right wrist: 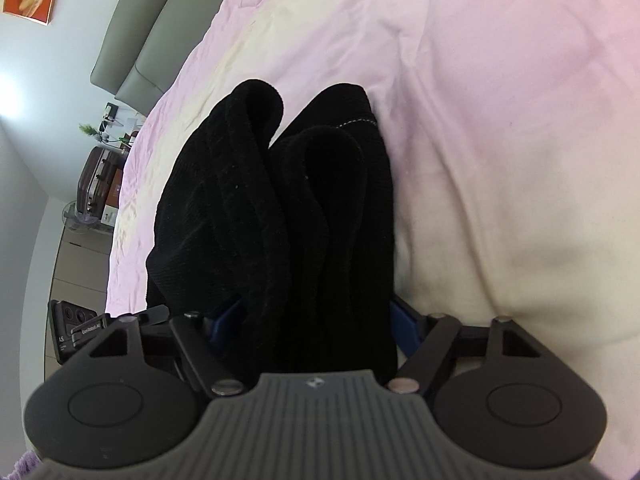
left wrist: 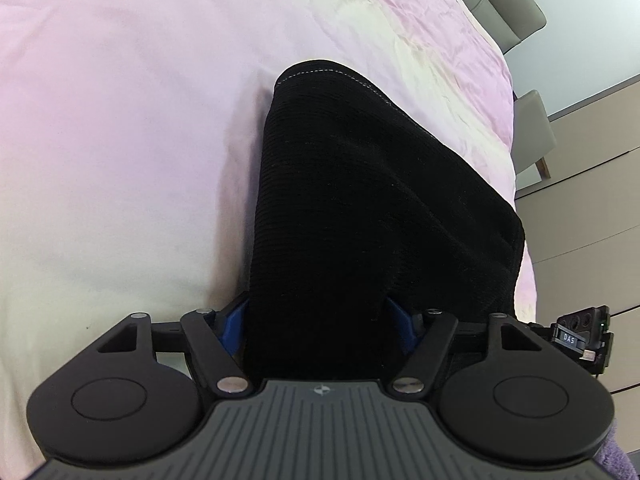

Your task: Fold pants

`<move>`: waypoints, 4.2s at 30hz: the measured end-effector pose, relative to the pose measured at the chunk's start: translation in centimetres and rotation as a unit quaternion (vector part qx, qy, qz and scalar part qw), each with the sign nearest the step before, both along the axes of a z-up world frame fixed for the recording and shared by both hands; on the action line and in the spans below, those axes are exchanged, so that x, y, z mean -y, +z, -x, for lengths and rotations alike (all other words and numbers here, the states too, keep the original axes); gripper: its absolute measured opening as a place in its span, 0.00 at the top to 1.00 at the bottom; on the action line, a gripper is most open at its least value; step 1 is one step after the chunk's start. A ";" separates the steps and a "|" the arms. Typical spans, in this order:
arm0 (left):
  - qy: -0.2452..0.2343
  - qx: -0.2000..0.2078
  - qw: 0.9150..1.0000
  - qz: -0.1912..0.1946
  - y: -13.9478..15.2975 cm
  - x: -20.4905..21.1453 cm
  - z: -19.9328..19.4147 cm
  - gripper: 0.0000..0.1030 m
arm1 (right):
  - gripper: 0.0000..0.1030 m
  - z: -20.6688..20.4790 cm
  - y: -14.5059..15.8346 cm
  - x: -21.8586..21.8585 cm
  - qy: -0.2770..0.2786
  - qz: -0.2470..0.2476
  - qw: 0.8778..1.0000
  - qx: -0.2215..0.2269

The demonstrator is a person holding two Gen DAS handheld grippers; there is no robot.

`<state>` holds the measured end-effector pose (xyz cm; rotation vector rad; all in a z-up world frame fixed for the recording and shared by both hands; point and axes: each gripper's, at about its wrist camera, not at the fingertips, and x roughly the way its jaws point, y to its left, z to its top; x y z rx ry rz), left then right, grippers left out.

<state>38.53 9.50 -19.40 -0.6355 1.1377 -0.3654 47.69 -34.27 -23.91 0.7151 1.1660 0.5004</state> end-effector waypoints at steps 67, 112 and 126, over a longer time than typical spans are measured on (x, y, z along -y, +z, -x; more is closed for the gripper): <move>0.015 0.025 0.961 -0.274 12.0 -28.1 18.5 0.29 | 0.28 13.7 10.3 -43.0 0.162 0.187 0.965 0.092; 0.187 0.194 0.847 -0.458 19.3 -8.0 42.9 0.16 | 0.05 45.5 20.3 -36.9 0.117 0.264 0.883 0.371; 0.185 0.144 0.865 -0.443 16.6 -9.0 41.6 0.16 | 0.05 42.7 17.5 -37.7 0.120 0.292 0.890 0.329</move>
